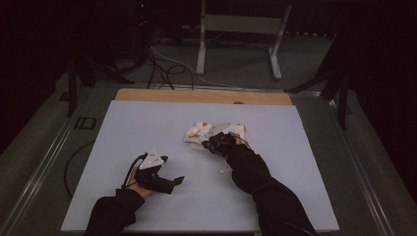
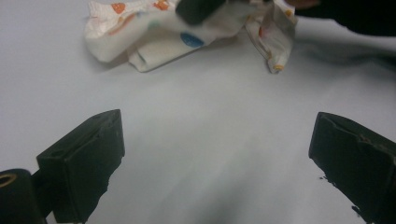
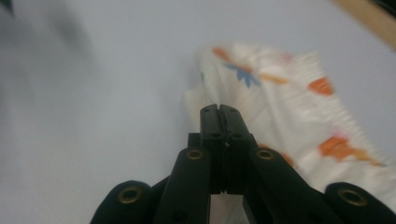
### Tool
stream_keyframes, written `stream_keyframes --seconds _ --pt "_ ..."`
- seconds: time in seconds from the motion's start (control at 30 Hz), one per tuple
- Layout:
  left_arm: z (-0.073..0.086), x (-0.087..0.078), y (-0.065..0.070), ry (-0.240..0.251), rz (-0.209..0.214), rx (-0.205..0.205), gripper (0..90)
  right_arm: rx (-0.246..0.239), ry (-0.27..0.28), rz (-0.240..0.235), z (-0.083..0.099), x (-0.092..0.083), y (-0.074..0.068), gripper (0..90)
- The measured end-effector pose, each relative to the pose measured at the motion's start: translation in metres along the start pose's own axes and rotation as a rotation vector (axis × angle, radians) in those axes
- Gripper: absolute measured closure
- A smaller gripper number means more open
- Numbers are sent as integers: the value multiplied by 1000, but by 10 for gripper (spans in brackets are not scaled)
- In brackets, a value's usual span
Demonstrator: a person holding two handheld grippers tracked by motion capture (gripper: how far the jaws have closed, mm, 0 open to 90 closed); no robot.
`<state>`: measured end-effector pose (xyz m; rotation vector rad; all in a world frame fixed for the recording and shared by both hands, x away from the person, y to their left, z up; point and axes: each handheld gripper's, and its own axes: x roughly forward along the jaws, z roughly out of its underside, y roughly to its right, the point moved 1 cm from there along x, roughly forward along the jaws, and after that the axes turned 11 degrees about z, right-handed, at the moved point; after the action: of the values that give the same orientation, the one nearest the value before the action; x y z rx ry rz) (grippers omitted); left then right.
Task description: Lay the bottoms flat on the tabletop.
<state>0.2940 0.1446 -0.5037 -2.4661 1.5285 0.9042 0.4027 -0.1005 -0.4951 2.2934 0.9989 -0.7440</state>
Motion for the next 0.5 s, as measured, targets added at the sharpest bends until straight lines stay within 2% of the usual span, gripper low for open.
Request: stream_keyframes --seconds 0.03,0.1,0.13,0.27,0.4,0.5 --pt "0 0 0 -4 1 4 42 30 16 7 -2 -3 3 900" --pt "0 1 0 -2 2 1 42 58 32 18 -4 -8 11 900" --pt "0 1 0 -3 2 0 42 92 45 13 -5 -10 16 900" --pt "1 0 -1 -1 3 -1 42 171 72 48 -2 -18 37 900" --pt "1 0 -1 1 7 -4 42 278 70 111 6 -21 59 900" --pt "1 0 -1 3 7 -6 42 332 48 174 14 -21 72 900"
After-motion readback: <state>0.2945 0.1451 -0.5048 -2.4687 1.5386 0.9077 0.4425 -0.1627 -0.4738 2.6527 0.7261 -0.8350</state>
